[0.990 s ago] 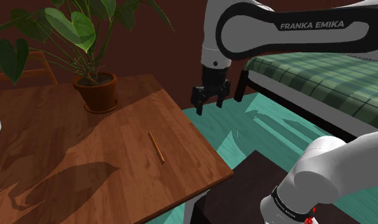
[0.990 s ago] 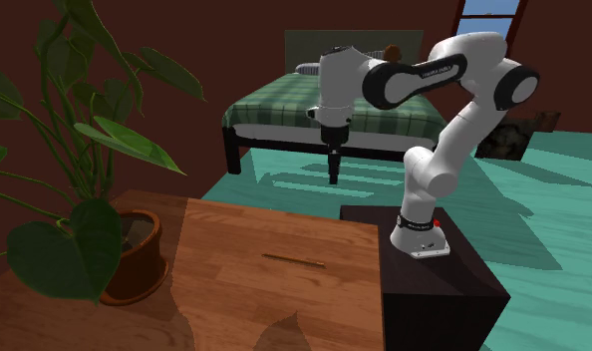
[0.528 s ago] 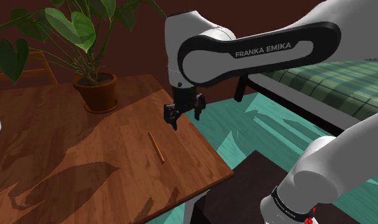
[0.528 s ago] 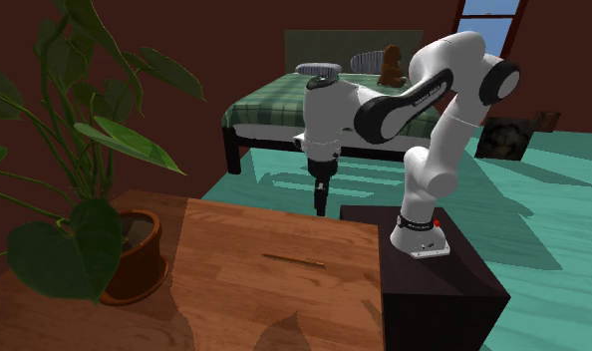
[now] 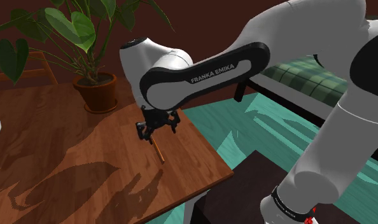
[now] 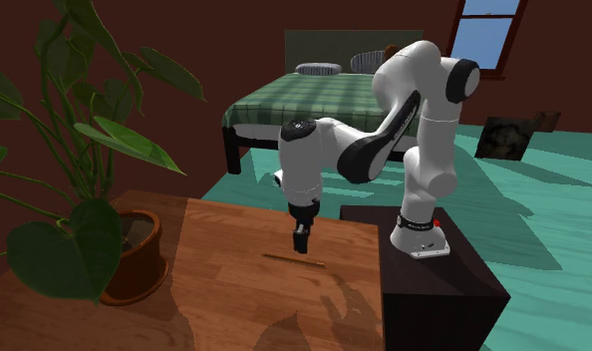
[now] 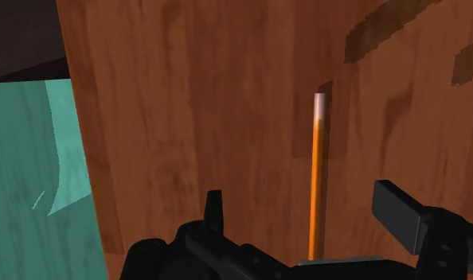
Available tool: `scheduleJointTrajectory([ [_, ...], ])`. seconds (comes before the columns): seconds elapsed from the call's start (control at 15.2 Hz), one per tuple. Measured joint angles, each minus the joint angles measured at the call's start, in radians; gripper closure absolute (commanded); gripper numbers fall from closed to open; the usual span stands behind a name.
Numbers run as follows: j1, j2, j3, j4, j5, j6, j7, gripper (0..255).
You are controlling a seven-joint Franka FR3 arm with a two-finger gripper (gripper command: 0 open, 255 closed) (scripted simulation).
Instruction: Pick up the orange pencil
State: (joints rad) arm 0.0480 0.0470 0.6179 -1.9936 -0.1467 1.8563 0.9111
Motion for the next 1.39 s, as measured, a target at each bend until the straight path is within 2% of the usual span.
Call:
scheduleJointTrajectory([
  [0.2, 0.029, 0.105, 0.009, 0.069, -0.073, -0.009, 0.080, 0],
  [0.66, 0.040, 0.158, 0.002, 0.033, -0.112, 0.061, 0.119, 0],
  [0.73, 0.041, 0.162, 0.002, 0.032, -0.115, 0.065, 0.122, 255],
  [1.39, 0.041, 0.163, 0.002, 0.030, -0.116, 0.070, 0.124, 255],
])
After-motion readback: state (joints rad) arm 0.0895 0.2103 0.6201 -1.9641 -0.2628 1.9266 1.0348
